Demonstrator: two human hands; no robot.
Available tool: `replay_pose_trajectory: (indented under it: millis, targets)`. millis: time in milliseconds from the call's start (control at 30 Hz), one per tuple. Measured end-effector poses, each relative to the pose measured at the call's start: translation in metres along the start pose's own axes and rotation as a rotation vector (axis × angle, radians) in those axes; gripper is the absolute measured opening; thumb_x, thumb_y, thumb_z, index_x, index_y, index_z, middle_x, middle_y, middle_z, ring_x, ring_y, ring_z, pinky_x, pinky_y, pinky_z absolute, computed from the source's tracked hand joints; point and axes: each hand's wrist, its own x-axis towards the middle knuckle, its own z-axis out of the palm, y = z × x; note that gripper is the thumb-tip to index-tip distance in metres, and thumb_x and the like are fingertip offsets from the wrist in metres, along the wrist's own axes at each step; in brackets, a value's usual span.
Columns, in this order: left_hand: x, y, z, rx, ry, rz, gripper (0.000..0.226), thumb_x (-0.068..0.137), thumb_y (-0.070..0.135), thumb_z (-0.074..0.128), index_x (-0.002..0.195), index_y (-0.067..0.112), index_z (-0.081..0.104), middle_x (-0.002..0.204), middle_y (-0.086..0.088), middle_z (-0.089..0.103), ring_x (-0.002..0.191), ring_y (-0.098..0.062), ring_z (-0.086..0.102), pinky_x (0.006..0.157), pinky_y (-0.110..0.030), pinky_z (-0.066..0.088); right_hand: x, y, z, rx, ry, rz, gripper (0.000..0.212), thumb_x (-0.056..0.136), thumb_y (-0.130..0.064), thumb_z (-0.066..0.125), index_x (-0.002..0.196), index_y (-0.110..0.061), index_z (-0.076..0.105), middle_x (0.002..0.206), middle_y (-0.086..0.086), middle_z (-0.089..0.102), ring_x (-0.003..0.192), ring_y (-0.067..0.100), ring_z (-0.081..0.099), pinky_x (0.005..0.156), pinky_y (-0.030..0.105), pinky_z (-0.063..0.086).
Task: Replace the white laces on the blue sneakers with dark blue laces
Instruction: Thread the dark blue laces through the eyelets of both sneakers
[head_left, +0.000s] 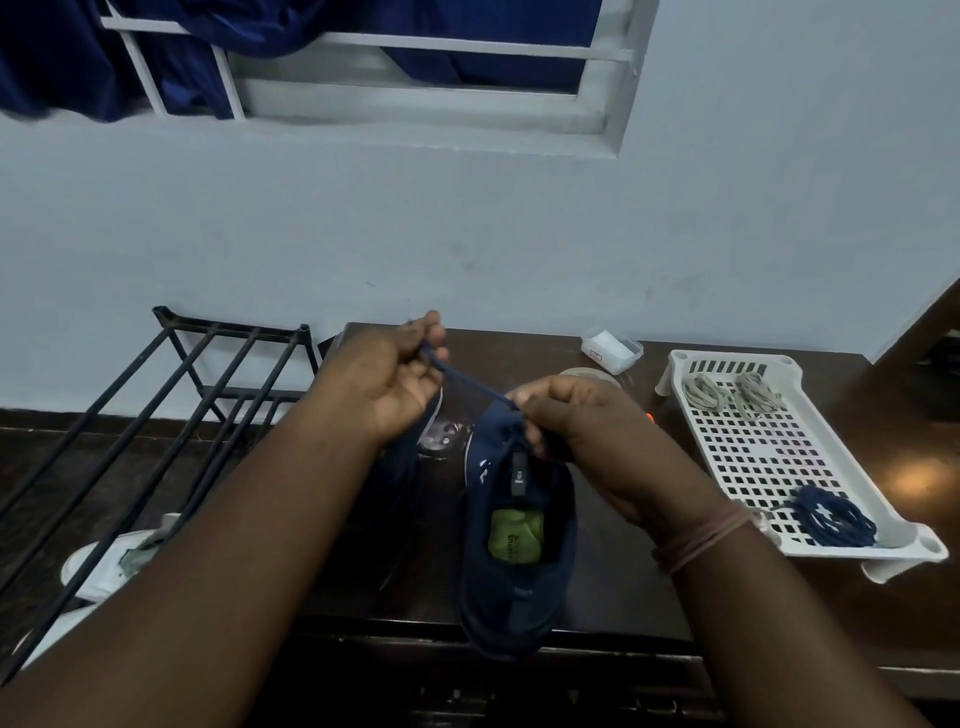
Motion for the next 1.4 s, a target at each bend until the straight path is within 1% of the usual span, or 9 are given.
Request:
replay_pose_trajectory:
  millis: [200,333,467,600,800,900,1100,1233,1400]
  targets:
    - [0.008,0.002,-0.014,-0.111,0.185,-0.048,0.014,0.103,-0.004,0.039,0.099,-0.003,0.052,0.105,-0.016,0.064,0.096,-0.024,0.065,0.1,-0.037,0.05,-0.006,0.011,-0.03,-0.335,0.202,0.164,0.024,0.09,-0.022,0.069,0.071,-0.008,0.069,0.062,0.004,0.064,0.05,0.015,0.051,0.043,0.019,0.039]
    - [0.001,-0.015,0.002,0.378,0.117,-0.038,0.043,0.101,0.006,0.051,0.143,0.002,0.044,0.155,-0.012,0.038,0.142,-0.032,0.04,0.114,-0.047,0.038,-0.001,0.009,-0.016,-0.224,0.166,0.146,0.023,0.097,-0.004,0.05,0.093,-0.005,0.072,0.074,0.005,0.066,0.057,0.012,0.054,0.047,0.017,0.042]
    - [-0.023,-0.038,0.012,1.327,-0.282,0.362,0.033,0.092,0.022,0.07,0.125,0.025,0.068,0.112,0.011,0.069,0.107,-0.011,0.066,0.098,-0.03,0.049,0.001,0.002,-0.004,-0.051,0.114,0.024,0.025,0.097,0.008,0.041,0.109,0.0,0.061,0.079,0.017,0.067,0.059,0.014,0.061,0.052,0.02,0.05]
    - [-0.02,-0.044,0.001,1.436,-0.598,0.559,0.061,0.084,0.008,0.074,0.13,0.045,0.061,0.115,0.025,0.071,0.105,0.003,0.067,0.095,-0.025,0.054,-0.004,-0.002,-0.004,0.234,0.15,-0.012,0.018,0.089,0.006,0.066,0.103,0.008,0.055,0.085,0.027,0.071,0.074,0.028,0.071,0.065,0.035,0.062]
    - [-0.013,-0.037,0.002,1.574,-0.33,0.705,0.019,0.089,0.015,0.071,0.1,0.027,0.08,0.078,0.015,0.074,0.068,0.007,0.065,0.067,-0.021,0.053,-0.001,0.003,-0.012,-0.397,0.243,-0.077,0.024,0.085,-0.032,0.076,0.082,-0.011,0.066,0.066,0.005,0.071,0.055,0.013,0.065,0.049,0.024,0.047]
    - [-0.011,-0.044,-0.001,1.602,-0.163,0.625,0.014,0.093,0.016,0.064,0.085,0.02,0.074,0.077,0.007,0.071,0.07,-0.007,0.065,0.065,-0.026,0.051,-0.006,0.006,-0.017,-0.652,0.048,0.008,0.027,0.072,-0.034,0.086,0.081,-0.017,0.066,0.068,-0.007,0.067,0.059,0.001,0.059,0.055,0.018,0.046]
    - [-0.014,-0.069,-0.003,1.604,-0.095,0.422,0.015,0.087,0.015,0.057,0.082,0.013,0.071,0.077,0.002,0.07,0.074,-0.014,0.065,0.06,-0.026,0.048,-0.001,0.014,0.01,-1.269,-0.06,-0.073,0.025,0.08,-0.041,0.072,0.094,-0.024,0.06,0.092,0.001,0.054,0.093,0.026,0.055,0.076,0.031,0.043]
    - [-0.008,-0.08,-0.009,1.728,-0.126,0.358,0.021,0.087,0.02,0.06,0.081,0.008,0.076,0.085,-0.007,0.074,0.082,-0.024,0.07,0.075,-0.041,0.058,0.001,0.016,0.005,-1.223,0.01,-0.016,0.018,0.09,-0.024,0.059,0.074,-0.015,0.057,0.065,-0.001,0.047,0.075,0.026,0.058,0.061,0.027,0.04]
    - [-0.008,-0.093,-0.022,1.95,-0.003,0.667,0.021,0.086,0.033,0.063,0.07,0.021,0.069,0.085,0.001,0.058,0.075,-0.019,0.059,0.061,-0.031,0.045,-0.005,0.014,-0.012,-1.031,0.051,0.122,0.026,0.076,-0.037,0.079,0.078,-0.011,0.073,0.077,0.004,0.07,0.078,0.02,0.065,0.068,0.034,0.042]
